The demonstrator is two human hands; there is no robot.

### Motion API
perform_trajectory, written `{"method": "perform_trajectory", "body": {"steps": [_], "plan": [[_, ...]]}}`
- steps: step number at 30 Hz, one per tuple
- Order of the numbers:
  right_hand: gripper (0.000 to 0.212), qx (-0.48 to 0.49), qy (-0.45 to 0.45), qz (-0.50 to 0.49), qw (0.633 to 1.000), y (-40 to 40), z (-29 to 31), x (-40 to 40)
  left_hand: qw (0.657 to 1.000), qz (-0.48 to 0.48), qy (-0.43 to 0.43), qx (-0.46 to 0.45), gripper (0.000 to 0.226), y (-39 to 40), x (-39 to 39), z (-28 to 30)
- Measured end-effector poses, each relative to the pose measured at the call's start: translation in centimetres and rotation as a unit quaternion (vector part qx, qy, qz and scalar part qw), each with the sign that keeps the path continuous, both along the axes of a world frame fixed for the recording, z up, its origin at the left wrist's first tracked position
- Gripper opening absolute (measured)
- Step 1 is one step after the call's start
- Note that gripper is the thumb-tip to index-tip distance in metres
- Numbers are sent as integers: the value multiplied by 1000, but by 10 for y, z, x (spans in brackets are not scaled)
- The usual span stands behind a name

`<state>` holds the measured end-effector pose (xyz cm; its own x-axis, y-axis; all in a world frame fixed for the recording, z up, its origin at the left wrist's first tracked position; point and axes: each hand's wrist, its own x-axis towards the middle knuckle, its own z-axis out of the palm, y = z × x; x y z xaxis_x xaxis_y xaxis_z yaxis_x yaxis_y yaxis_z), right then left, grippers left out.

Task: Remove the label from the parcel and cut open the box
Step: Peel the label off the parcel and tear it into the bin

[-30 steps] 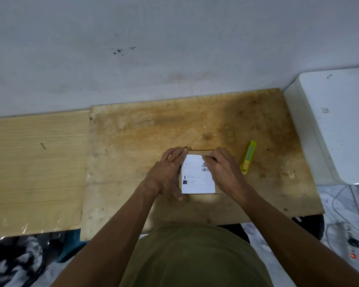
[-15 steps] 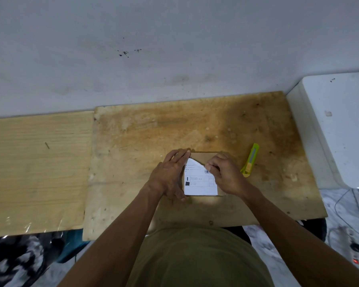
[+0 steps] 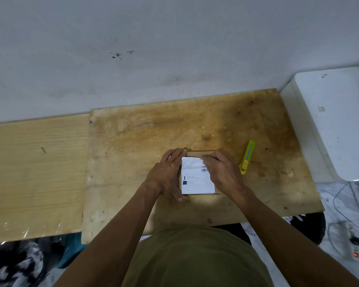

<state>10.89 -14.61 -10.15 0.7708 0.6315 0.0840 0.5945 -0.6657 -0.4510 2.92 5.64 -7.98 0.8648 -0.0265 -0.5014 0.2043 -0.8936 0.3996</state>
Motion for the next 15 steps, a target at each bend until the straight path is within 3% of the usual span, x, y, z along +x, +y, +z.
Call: {"method": "perform_trajectory", "body": {"steps": [4, 7, 15], "plan": [[23, -69, -79, 88, 991, -9, -7, 1, 1000, 4, -1, -4, 157, 0, -1, 2], [22, -77, -97, 82, 989, -7, -7, -3, 1000, 8, 2, 0, 157, -1, -2, 3], [10, 56, 96, -4, 994, -11, -8, -14, 1000, -8, 0, 30, 155, -3, -2, 2]]}}
